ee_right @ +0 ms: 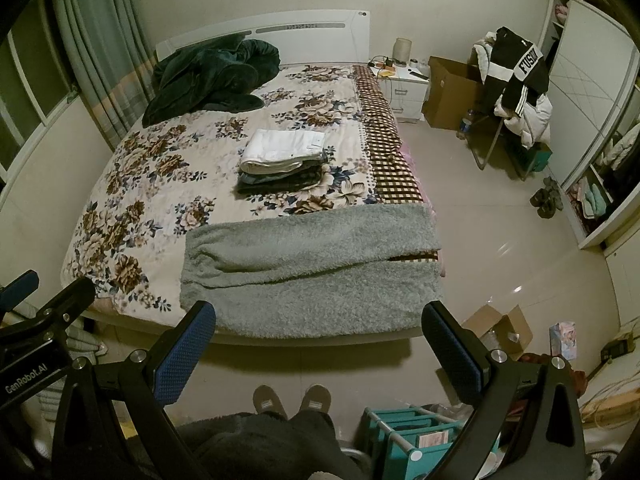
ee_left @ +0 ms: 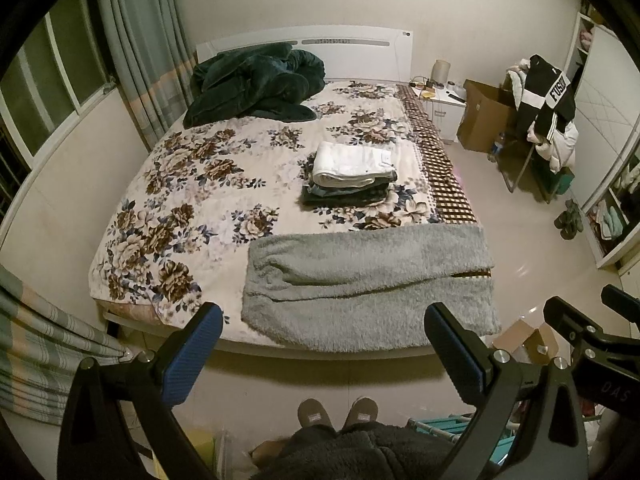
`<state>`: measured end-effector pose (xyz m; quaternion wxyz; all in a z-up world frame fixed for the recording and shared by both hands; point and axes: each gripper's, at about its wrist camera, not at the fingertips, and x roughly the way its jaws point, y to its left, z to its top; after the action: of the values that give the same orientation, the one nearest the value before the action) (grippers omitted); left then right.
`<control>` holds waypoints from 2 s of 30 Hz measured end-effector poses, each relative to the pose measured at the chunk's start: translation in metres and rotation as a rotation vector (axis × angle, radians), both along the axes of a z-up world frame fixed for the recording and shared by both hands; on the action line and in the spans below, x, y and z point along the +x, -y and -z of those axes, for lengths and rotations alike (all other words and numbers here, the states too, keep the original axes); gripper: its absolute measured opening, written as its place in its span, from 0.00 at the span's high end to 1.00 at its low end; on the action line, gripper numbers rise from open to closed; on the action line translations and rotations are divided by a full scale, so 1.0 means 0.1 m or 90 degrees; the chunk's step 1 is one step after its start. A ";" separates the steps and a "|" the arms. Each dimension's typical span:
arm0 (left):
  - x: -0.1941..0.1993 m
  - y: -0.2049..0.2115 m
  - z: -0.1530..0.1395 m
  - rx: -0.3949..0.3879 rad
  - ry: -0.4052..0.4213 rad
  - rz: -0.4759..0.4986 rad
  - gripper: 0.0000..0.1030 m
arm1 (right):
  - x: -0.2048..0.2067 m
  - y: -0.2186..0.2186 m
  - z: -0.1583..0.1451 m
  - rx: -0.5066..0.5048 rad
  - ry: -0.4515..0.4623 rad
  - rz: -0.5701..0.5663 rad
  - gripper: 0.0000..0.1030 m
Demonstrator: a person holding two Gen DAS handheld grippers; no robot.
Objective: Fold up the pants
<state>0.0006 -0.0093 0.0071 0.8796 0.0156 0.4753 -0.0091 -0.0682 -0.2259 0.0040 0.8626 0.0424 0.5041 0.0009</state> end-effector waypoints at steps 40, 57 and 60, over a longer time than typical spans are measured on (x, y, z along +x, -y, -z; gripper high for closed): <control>1.70 -0.05 1.08 0.058 0.003 -0.155 0.00 | 1.85 0.95 1.32 0.038 -0.065 0.124 0.00; 4.04 -0.58 4.09 -0.009 -0.278 -0.264 0.00 | 4.53 1.19 4.34 0.070 -0.240 0.318 0.00; 4.36 -0.81 4.76 -0.070 -0.340 -0.329 0.03 | 4.96 1.22 5.00 0.073 -0.273 0.356 0.00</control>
<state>0.4362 0.0715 -0.4692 0.6976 -0.1554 0.6748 0.1841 0.4281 -0.3474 -0.4960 0.7002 0.2266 0.6417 -0.2159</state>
